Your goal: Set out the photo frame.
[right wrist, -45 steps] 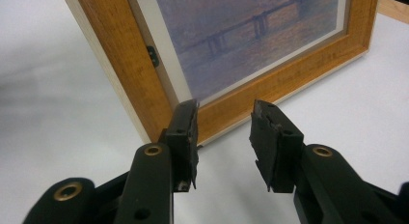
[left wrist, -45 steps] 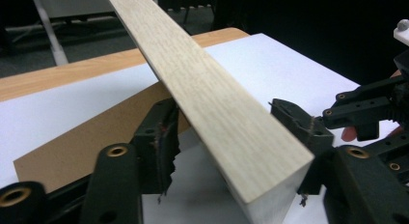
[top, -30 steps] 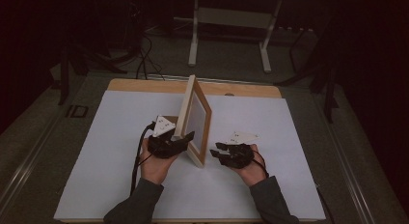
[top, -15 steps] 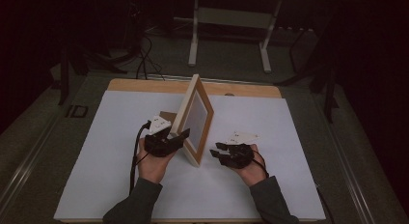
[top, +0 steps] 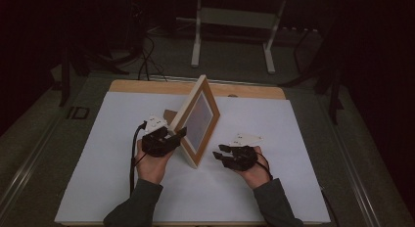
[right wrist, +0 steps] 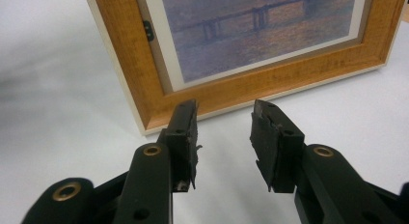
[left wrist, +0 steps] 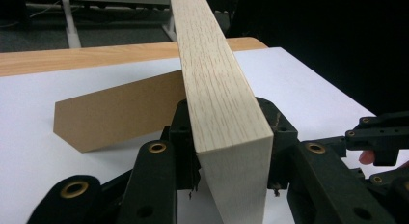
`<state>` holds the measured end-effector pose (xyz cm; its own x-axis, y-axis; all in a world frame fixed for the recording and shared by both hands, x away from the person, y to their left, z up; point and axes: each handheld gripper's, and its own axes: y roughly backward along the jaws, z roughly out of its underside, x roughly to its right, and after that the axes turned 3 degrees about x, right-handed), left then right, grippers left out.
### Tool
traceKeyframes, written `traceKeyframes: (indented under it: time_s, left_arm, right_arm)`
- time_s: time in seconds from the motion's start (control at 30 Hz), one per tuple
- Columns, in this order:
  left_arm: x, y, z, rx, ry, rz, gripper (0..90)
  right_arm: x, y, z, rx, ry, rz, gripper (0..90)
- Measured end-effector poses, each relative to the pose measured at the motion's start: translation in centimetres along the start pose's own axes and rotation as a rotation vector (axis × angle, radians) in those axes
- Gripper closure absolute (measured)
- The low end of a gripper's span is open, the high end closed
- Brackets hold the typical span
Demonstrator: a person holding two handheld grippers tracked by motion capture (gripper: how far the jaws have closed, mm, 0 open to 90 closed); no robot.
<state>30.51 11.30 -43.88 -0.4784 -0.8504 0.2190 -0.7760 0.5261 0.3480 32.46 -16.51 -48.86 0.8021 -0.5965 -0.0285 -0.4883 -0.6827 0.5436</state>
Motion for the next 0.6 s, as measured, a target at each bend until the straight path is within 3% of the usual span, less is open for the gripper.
traceKeyframes:
  time_s: [0.1, 0.2, 0.6]
  left_arm:
    - [-0.3, 0.0, 0.0, 0.005, 0.017, 0.011, 67.4]
    - [-0.8, 0.0, 0.0, 0.005, 0.044, 0.047, 68.9]
    - [-1.6, -0.1, -0.1, -0.003, 0.09, 0.146, 71.4]
  right_arm:
    - [0.1, 0.1, 0.0, 0.001, 0.001, -0.001, 61.5]
    - [0.1, 0.1, 0.0, 0.003, 0.0, 0.001, 61.5]
    - [0.4, 0.3, 0.0, 0.008, -0.006, 0.008, 61.5]
